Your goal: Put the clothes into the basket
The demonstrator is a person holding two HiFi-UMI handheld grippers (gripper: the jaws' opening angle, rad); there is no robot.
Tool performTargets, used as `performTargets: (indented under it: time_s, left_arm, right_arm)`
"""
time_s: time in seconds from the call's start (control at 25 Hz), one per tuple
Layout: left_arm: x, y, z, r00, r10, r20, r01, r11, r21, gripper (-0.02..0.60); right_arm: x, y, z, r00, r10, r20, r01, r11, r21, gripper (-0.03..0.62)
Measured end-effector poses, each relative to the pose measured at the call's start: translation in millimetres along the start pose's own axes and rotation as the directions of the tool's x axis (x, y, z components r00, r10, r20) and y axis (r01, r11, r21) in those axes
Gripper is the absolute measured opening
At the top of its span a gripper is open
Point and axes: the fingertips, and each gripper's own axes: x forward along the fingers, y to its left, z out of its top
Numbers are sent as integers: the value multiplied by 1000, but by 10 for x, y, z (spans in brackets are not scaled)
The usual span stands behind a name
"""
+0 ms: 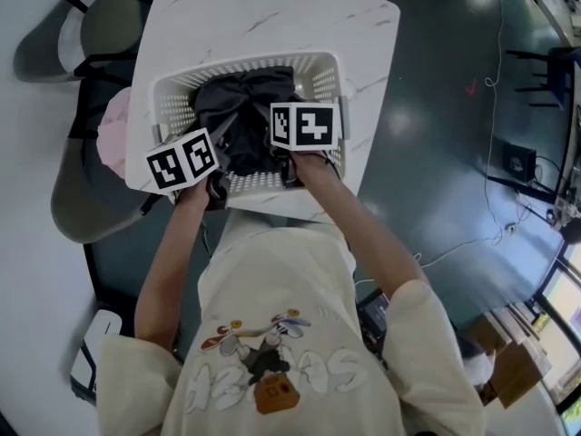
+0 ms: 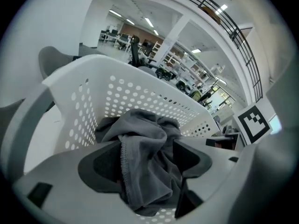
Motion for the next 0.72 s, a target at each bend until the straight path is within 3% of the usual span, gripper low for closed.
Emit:
performTargets:
  time_s: [0.2, 0.44, 0.72]
  left_arm:
    - [-165, -73, 73, 999, 10, 39, -13, 999, 53, 328]
    - [-349, -221, 148, 998, -23, 59, 18, 997, 79, 328]
    - [-568, -397, 183, 996, -62, 67, 51, 986, 159, 327]
  right_arm:
    - [-118, 100, 6, 1000, 18, 18, -18, 1000, -5, 296]
    - [-270, 242, 30, 998, 54, 39, -53, 999, -11, 296]
    - [-477, 340, 39, 996, 61, 60, -60, 998, -22, 295]
